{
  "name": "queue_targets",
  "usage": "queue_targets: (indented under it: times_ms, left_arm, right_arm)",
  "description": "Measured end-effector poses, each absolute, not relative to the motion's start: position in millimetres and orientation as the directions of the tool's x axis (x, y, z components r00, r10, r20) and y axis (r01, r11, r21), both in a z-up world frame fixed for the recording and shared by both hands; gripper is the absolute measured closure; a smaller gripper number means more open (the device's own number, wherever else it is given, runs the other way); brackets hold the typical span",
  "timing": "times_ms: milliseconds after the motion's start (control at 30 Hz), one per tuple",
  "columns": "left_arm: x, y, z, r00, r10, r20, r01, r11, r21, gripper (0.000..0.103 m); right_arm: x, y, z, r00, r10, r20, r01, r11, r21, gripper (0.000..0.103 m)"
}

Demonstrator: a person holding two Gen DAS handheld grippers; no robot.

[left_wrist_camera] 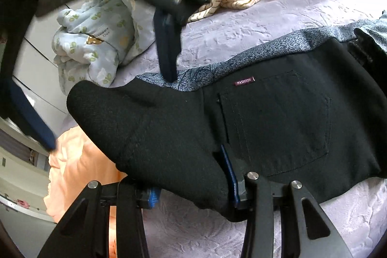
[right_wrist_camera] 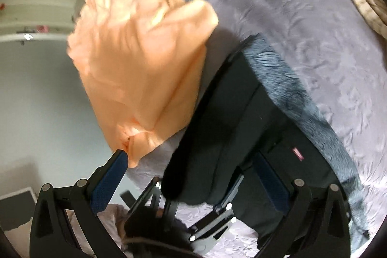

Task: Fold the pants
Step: 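Grasp the trouser bundle end with the right gripper and lift it, then fold the lifted end over the bundle and lower it with the right gripper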

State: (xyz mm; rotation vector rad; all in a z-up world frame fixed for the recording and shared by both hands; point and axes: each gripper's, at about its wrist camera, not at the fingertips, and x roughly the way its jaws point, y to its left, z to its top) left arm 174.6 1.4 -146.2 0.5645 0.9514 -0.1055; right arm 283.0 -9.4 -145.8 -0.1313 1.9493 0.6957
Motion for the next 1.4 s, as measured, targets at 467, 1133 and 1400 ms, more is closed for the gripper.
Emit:
queue_targets:
  times_ms: [467,1133,1400]
  left_arm:
    - [147.5,-46.4,-47.1,0.662,-0.031,-0.749,0.384,0.872,0.304,0.058]
    - [52.5,-327.7,-84.7,0.484,-0.266,-0.833,0.778,0.567,0.271,0.058]
    - [49.0,-335.5,-113.4,0.435,-0.216,-0.874,0.796,0.546,0.262,0.040]
  right_arm:
    - [271.8,-162.0,-61.0,-0.251,0.634,-0.731,-0.100,0.734,0.671,0.082]
    - [105.4,-536.4,-59.0,0.261,0.659,-0.706,0.290,0.644,0.708,0.081]
    - [83.5,-584.3,-117.7,0.258,0.656,-0.710,0.404,0.594,0.696,0.080]
